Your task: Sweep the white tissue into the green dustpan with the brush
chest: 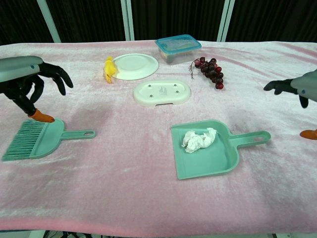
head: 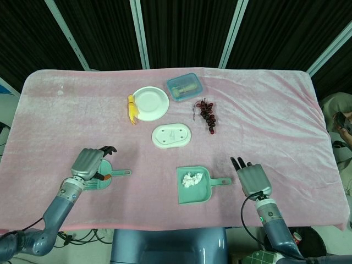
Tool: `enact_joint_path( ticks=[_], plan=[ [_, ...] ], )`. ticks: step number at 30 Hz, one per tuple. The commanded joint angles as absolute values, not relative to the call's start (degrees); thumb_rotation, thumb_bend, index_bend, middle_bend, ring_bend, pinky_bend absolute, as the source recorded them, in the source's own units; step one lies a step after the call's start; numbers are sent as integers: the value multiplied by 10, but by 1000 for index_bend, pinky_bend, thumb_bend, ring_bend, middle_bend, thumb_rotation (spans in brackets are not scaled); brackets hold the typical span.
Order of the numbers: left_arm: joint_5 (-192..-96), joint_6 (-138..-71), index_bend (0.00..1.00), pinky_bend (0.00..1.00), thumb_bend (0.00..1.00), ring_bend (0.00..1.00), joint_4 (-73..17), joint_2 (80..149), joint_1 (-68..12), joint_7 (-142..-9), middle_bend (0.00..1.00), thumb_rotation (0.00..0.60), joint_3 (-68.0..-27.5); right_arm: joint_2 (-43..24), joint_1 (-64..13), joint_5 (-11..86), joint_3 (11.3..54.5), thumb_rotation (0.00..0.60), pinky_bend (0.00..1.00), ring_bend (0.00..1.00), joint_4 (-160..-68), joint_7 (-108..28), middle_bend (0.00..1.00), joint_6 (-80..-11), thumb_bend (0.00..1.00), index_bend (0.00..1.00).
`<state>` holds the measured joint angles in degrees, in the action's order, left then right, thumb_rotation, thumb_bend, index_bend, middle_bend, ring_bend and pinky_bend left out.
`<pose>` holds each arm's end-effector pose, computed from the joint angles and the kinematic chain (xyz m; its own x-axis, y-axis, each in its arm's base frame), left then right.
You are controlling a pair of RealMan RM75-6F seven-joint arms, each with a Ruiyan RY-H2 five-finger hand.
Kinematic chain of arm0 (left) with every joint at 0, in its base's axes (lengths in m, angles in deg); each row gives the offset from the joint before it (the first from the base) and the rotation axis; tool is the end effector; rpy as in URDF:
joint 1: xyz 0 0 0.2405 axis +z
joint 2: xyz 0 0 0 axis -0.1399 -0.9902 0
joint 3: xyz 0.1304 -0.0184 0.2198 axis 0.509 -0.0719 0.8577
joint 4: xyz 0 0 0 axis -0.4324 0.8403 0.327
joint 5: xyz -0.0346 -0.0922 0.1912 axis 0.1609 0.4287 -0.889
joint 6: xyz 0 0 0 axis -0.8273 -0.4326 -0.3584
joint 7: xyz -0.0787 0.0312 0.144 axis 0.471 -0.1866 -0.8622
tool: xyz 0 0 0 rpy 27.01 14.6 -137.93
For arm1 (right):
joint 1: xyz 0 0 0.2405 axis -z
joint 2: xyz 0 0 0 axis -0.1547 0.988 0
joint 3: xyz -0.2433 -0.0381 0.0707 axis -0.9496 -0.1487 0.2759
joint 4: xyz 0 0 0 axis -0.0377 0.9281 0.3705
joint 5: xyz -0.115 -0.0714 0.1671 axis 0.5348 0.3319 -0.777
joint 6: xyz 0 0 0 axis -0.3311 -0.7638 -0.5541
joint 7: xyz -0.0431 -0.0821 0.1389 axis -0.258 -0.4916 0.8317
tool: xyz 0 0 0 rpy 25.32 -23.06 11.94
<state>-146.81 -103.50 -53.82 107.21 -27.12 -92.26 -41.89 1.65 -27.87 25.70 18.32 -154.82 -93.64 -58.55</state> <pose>-0.1935 0.3149 0.0236 0.4105 0.3013 0.8607 0.9031 -0.2647 -0.3381 -0.1880 -0.2731 0.0465 0.7411 -0.2658 0.6165 -0.6701 -0.2378 0.7031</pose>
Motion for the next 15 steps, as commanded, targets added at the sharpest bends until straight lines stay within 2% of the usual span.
enact_joint_path(
  ticks=[1, 3, 5, 10, 12, 15],
  plan=[
    [-1553, -1114, 224, 200, 66, 111, -591, 1007, -211, -897, 143, 600, -379, 86, -226, 365, 144, 600, 236, 41, -1542, -819, 1, -595, 117, 0],
    [-1580, -1138, 172, 56, 47, 17, -597, 986, -191, -904, 49, 600, -362, 103, -203, 400, 135, 600, 201, 1, -1532, -766, 0, -606, 84, 0],
    [-1599, -1165, 116, 17, 35, 0, -602, 970, -168, -904, 3, 600, -349, 115, -178, 431, 130, 600, 194, 0, -1520, -712, 0, -623, 66, 0],
    [-1639, -1238, 32, 10, 32, 0, -592, 951, -103, -874, 0, 600, -322, 133, -117, 486, 122, 600, 182, 0, -1483, -604, 0, -672, 48, 0],
    [-1650, -1285, 16, 10, 32, 0, -570, 949, -68, -858, 0, 600, -316, 133, -85, 506, 124, 600, 178, 0, -1461, -551, 0, -708, 48, 0],
    [-1660, -1319, 5, 10, 32, 0, -542, 952, -36, -831, 0, 600, -314, 126, -53, 526, 127, 600, 178, 0, -1424, -504, 0, -737, 48, 0]
  ],
)
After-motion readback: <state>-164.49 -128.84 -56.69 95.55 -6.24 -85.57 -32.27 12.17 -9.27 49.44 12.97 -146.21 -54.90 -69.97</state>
